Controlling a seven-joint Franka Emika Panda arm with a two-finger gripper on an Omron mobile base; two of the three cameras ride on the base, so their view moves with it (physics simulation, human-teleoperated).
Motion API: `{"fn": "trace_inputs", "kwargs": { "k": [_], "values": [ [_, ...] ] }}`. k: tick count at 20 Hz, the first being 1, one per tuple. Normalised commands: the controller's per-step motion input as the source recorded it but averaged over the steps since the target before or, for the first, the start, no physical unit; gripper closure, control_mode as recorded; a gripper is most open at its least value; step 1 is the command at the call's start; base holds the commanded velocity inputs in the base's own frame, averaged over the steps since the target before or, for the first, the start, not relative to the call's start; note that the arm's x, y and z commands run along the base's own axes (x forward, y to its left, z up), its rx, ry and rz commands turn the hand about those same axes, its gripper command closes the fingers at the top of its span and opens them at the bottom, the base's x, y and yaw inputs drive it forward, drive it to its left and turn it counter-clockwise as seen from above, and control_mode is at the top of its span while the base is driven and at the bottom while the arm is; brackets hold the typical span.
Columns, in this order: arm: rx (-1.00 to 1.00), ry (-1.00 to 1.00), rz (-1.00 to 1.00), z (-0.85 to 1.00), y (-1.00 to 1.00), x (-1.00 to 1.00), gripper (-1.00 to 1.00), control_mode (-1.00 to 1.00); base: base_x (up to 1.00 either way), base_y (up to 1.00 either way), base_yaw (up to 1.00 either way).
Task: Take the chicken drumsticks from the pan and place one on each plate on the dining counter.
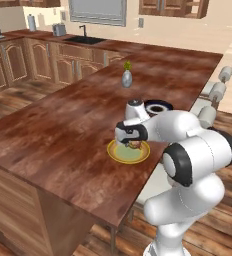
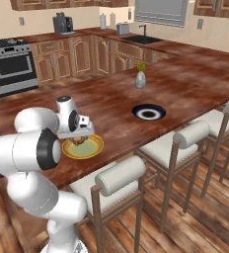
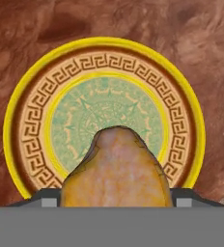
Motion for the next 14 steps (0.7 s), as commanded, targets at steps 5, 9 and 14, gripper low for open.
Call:
{"fn": "trace_inputs", "kwargs": {
  "k": [5, 9, 14],
  "values": [
    [0.0, 0.0, -0.1, -0.4, 0.03, 0.07, 1.0, -1.0, 0.0, 0.0, 0.0],
    [0.0, 0.0, -0.06, -0.3, 0.0, 0.04, 1.0, -1.0, 0.0, 0.0, 0.0],
    [0.01, 0.0, -0.04, -0.25, 0.0, 0.03, 1.0, -1.0, 0.0, 0.0, 0.0]
  ]
}}
